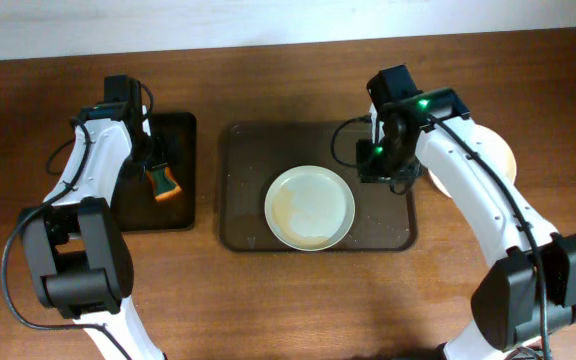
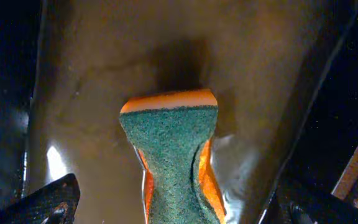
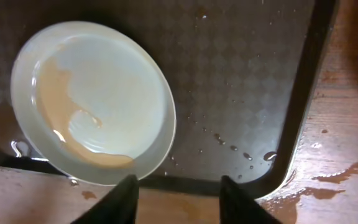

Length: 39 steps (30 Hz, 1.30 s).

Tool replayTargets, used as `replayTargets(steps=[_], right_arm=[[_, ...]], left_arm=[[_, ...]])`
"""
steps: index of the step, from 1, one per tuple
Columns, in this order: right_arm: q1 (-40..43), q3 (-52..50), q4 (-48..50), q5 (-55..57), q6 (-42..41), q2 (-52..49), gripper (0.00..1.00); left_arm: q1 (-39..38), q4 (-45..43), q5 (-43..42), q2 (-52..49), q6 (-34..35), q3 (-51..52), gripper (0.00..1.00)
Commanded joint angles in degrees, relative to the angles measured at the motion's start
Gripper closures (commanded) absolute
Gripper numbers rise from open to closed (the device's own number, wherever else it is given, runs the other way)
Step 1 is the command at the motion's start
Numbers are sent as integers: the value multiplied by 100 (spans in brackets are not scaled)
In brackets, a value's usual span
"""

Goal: Clean dirty plates on tray and stack at the side
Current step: 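Lift the plate with the right gripper and stack it on the side plates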

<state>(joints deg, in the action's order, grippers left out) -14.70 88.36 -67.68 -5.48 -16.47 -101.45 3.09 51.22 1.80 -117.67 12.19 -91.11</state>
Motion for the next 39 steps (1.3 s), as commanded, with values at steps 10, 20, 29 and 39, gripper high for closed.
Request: replayTargets(steps=[10,20,29,39], right_arm=[[-35,-2232,2557,-466,-380,-905,74],[-223,-1408,1338,1539,-962,-411,96],[-1915,986,-1283,5499,-1908,-79,96],[-3029,986,-1716,7521,-2282,-79,96]], left_arm=[[28,2,-74,-46,-46,0,0],[33,2,-72,-46,-46,0,0],[35,2,-72,-46,-46,0,0],[33,2,-72,-46,-46,0,0]])
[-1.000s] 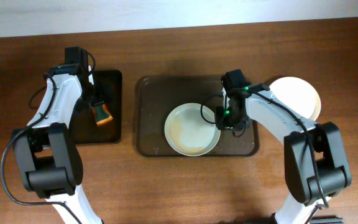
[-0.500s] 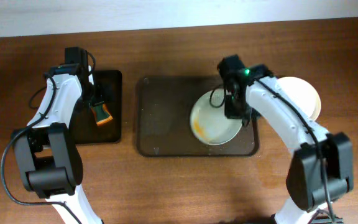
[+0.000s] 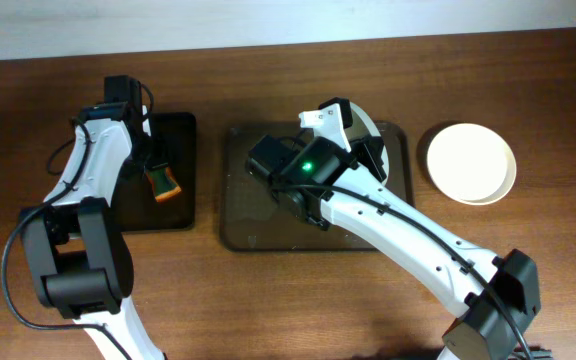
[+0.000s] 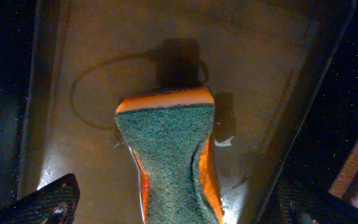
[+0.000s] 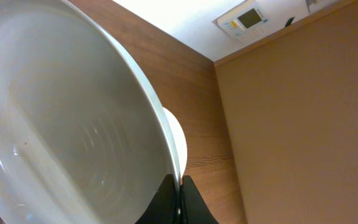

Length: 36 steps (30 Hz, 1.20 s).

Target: Clean dirty plates on tray and stack at the side

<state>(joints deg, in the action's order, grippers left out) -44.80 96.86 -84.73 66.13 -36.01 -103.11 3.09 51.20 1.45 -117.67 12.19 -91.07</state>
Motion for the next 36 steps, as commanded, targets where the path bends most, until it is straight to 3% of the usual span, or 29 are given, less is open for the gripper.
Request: replayTargets(steps=[1,4,6,7,8,11,13,16,20,21,22,23,24,26,29,33,36], right_arm=[[-13,136,-11,387,-354,87,96],[280,133,120,-378,-1117,85,96],[1298,136,586,-1685,-1137,85,96],[1768,136,787,-2304,-979,85,96],[2671,136,1248,-3703,-170,85,96],[4986,127,1725,-7077,1180,85,96],[6400,11,1685,-7884,1797,74,96],[7486,-638,1932,-7875,1928,72,96],[7670,-1921,3333,-7359,1908,72,96],[7667,-2033,3475,-7390,1906,74,84],[7670,-2041,3506,-7523,1906,74,55],[7670,-2000,3462,-7781,1910,74,17],[7670,-1864,3239,-8048,1910,83,10],[7663,-1659,2743,-8776,2129,409,12],[7390,-1718,1884,-9364,2704,1685,12],[5969,-3272,1585,-9230,2826,4553,2],[5490,-3897,1204,-9230,2826,5604,2]], left_arm=[[33,7,-37,-46,-46,-4,0],[33,2,-37,-46,-46,-4,0],[33,4,-35,-46,-48,-4,0],[33,4,-37,-46,-46,-4,0],[33,4,-37,-46,-46,-4,0],[35,4,-37,-46,-46,-4,0],[33,4,-37,-46,-46,-4,0],[33,4,-37,-46,-46,-4,0],[33,4,-37,-46,-46,-4,0],[33,4,-37,-46,-46,-4,0],[33,4,-37,-46,-46,-4,0],[35,4,-37,-46,-46,-4,0],[35,4,-37,-46,-46,-4,0],[33,4,-37,-46,-46,-4,0],[35,4,-37,-46,-46,-4,0],[33,4,-37,-46,-48,-4,0],[28,4,-37,-46,-48,-4,0]])
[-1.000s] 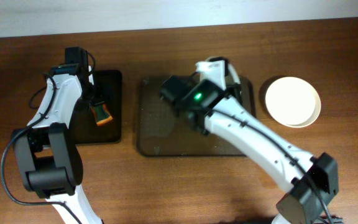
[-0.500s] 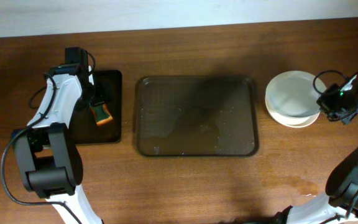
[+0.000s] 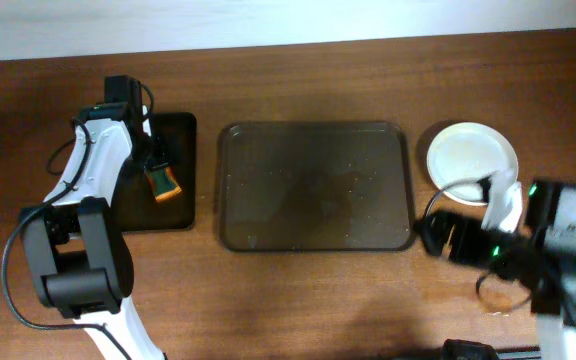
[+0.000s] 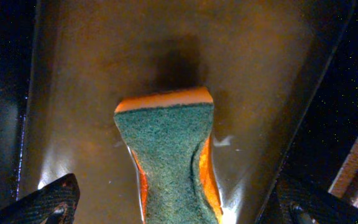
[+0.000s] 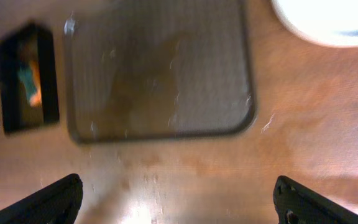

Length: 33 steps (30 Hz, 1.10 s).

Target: Clean dirty plates on tray and stack at the side

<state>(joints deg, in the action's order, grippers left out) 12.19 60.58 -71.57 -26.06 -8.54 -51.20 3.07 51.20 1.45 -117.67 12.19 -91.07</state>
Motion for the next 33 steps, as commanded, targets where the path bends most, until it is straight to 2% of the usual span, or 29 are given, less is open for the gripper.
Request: replayTargets(steps=[1,8,10,13,16,17,19,21,27,33], right_arm=[[-205,-267,-186,-9,79,492,2],[-319,-284,-450,258,83,387,2],[-844,-616,199,295,122,852,2],[-1180,-2396,2697,400,125,3104,2],[-1180,-3934,4406,796,125,4776,2],[-1180,-4347,4898,881,125,5112,2],[-1180,-4988,6050,1104,125,5090,1],[-1185,-5969,7672,1329,125,5099,2],[-1180,-6026,6747,2033,127,5088,2],[-1180,-6026,6747,2076,125,4970,2]], left_arm=[[31,4,-37,-46,-46,-4,0],[35,4,-37,-46,-48,-4,0],[35,4,-37,-46,-48,-4,0],[35,4,-37,-46,-46,-4,0],[37,4,-37,-46,-46,-4,0],[35,4,-37,-46,-46,-4,0],[37,4,-37,-46,-48,-4,0],[37,4,-37,-46,-48,-4,0],[35,4,-37,-46,-46,-4,0],[37,4,-37,-46,-48,-4,0]])
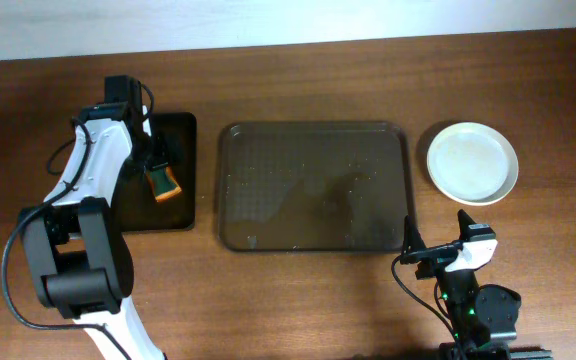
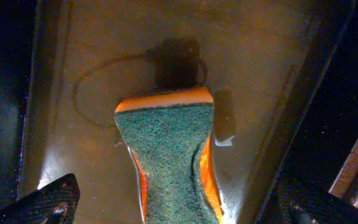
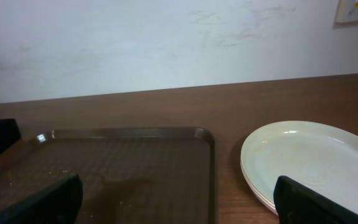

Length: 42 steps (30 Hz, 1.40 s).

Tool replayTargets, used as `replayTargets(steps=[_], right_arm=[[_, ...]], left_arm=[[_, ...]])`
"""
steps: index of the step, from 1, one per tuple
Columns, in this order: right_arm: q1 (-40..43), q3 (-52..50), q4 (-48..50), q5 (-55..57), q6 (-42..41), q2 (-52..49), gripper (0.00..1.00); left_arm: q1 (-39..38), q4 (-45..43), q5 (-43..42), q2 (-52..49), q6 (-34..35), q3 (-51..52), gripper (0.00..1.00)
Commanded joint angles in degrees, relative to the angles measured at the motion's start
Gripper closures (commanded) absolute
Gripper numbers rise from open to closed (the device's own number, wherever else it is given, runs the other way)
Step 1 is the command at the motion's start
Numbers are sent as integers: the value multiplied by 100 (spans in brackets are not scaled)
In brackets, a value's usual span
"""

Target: Clean dirty plates on tray and stack at the side

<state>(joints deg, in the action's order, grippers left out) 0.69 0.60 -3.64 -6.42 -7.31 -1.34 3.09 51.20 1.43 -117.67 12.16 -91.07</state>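
A stack of white plates rests on the table to the right of the brown tray; the right wrist view has the stack beside the tray's rim. Only droplets and a wet smear lie on the tray. A green-and-orange sponge sits in the small black tray. My left gripper is open with the sponge between its fingers. My right gripper is open and holds nothing, low at the table's near edge.
The small black tray's wet floor has raised walls on both sides of the sponge. My right arm is folded at the table's front edge. A white wall rises behind the table.
My right arm has drawn back from the right front of the table and now sits folded at the near edge, its open gripper low and facing the tray. The left arm and sponge are unchanged.
My right gripper first hung open over the tray beside a plate smeared with brown liquid. Then it was shut on that plate's rim, with the plate tilted up. After that the tray held no plate, the stack lay at the right, and the gripper was open. The left never moved.
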Motion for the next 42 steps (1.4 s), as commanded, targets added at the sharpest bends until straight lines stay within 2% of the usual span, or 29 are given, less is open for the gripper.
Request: replayTargets(steps=[1,29,31,34,37,39,42], right_arm=[[-31,-28,-46,109,2,-15,2],[-31,-28,-44,109,2,114,2],[-31,-28,-44,109,2,114,2],[-31,-28,-44,109,2,114,2],[-31,-28,-44,109,2,114,2],[-31,-28,-44,109,2,114,2],[-31,-28,-44,109,2,114,2]], left_arm=[[35,4,-35,-46,-46,-4,0],[35,4,-35,-46,-44,-4,0],[35,2,446,-24,-50,-4,0],[-192,4,442,428,-50,-4,0],[-879,4,442,1250,-50,-4,0],[-1019,90,1056,1572,-48,-4,1],[-1019,820,1414,2175,-48,308,1]])
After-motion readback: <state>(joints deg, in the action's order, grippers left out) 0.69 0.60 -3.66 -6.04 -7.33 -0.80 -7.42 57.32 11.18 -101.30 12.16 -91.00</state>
